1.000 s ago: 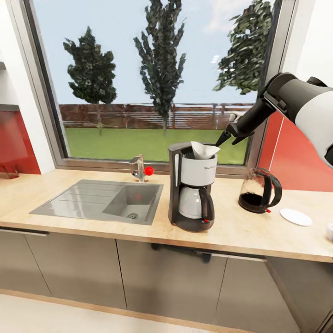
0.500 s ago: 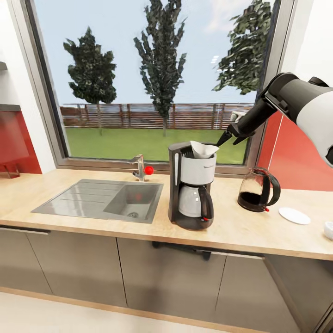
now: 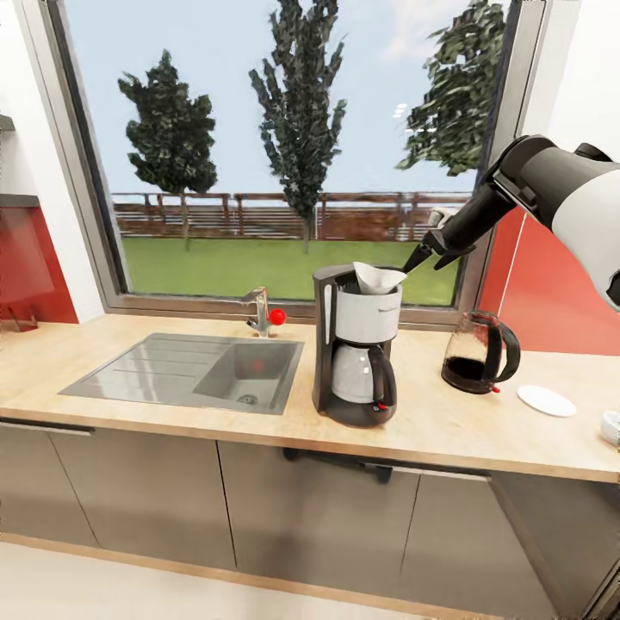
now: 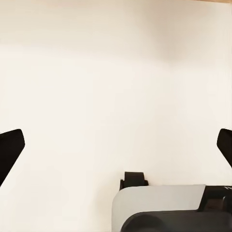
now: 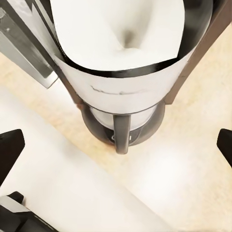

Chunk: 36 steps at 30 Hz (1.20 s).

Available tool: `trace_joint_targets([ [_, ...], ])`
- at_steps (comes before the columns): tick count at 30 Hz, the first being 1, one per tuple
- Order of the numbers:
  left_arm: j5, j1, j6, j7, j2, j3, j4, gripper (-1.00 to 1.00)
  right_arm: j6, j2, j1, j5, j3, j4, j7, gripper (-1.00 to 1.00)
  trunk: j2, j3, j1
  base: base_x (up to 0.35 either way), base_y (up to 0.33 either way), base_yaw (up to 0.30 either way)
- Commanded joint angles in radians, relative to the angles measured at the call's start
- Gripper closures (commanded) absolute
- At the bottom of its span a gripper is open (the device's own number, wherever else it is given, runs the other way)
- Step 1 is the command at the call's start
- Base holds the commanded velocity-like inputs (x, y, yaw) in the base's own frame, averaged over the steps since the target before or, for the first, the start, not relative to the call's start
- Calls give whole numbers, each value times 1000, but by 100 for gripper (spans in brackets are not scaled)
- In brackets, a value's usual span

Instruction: Set up a coffee station on the kitchen countertop: keep the coffee maker on the countertop, move the bottle of coffee from the kitchen shelf to the counter next to the coffee maker, place a paper coffee filter on top of the coffee maker, put the saucer next to the coffee maker with the coffee cup on the saucer, and place the electric kettle next to the coffee maker.

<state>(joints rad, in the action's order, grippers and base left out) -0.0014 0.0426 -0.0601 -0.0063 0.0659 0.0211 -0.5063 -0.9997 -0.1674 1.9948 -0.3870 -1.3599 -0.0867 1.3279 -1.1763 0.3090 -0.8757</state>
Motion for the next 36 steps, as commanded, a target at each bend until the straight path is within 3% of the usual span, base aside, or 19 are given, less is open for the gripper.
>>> trace_joint_targets([
  [1, 0, 0, -1, -1, 0, 2, -1, -100, -7, -1, 1, -7, -8, -2, 2, -100, -1, 1, 0, -179, -62, 0],
  [31, 0, 0, -1, 0, 0, 2, -1, -100, -6, -10, 1, -5, -11, -2, 2, -100, -1, 1, 0, -70, -11, 0],
  [36, 0, 0, -1, 0, 0, 2, -1, -100, -5, -9, -1, -6, -11, -2, 2, -100, -1, 1, 0, -283, 0, 0],
])
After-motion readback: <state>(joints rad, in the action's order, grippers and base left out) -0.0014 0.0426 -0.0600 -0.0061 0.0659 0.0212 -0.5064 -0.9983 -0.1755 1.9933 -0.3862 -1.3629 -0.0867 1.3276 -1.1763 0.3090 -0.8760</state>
